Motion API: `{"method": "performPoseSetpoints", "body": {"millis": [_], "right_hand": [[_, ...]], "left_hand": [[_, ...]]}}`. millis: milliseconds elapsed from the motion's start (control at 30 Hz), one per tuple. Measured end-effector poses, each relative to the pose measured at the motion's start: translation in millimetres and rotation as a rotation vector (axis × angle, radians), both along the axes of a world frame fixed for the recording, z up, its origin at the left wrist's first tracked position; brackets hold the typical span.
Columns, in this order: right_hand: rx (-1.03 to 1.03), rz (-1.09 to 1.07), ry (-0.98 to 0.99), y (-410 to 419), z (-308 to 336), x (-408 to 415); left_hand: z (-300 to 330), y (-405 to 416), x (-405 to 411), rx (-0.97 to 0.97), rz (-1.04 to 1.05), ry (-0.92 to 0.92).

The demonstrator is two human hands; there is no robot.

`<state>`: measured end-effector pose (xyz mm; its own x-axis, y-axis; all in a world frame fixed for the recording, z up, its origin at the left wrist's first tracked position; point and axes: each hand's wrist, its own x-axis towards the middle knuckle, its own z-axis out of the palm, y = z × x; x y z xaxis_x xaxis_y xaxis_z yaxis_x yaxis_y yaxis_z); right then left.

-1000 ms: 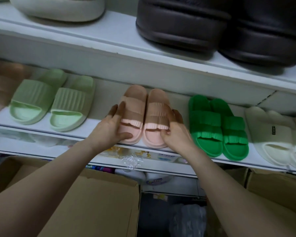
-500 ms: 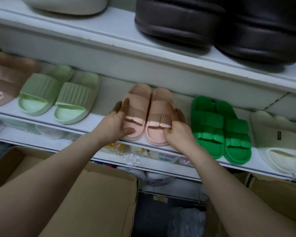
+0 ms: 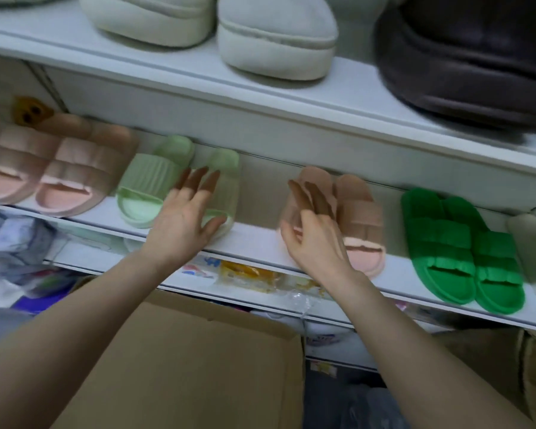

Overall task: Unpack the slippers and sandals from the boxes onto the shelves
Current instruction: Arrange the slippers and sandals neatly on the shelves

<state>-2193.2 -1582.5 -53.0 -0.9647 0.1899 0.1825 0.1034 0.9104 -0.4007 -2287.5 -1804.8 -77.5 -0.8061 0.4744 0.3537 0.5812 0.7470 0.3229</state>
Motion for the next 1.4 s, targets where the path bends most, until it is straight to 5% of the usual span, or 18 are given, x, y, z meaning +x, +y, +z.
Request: {"method": "performPoseSetpoints", "body": {"millis": [200,433,1233,1400], "right_hand": [[-0.14,0.048,-0.117,-72.5,-12.6,-47.8],[-0.138,0.004,-0.242,-104.4,-27.7,-80.3],[-0.109,0.0,-0.248,-90.2,-19.7,-71.8],[-0.008,-0.053,-0.213,-104.3,-9.2,-75.5]], "left_hand": [[-0.1,-77.5,-52.7,-0.055,0.17,-0.184],[-10.2,-101.2,-77.8,-0.138,0.121,-0.356],[-18.8,-71.6,-60.9,-0.104,0.018,-0.395],[-10.6,-99.2,-58.0,-0.085,0.001,-0.257]]}}
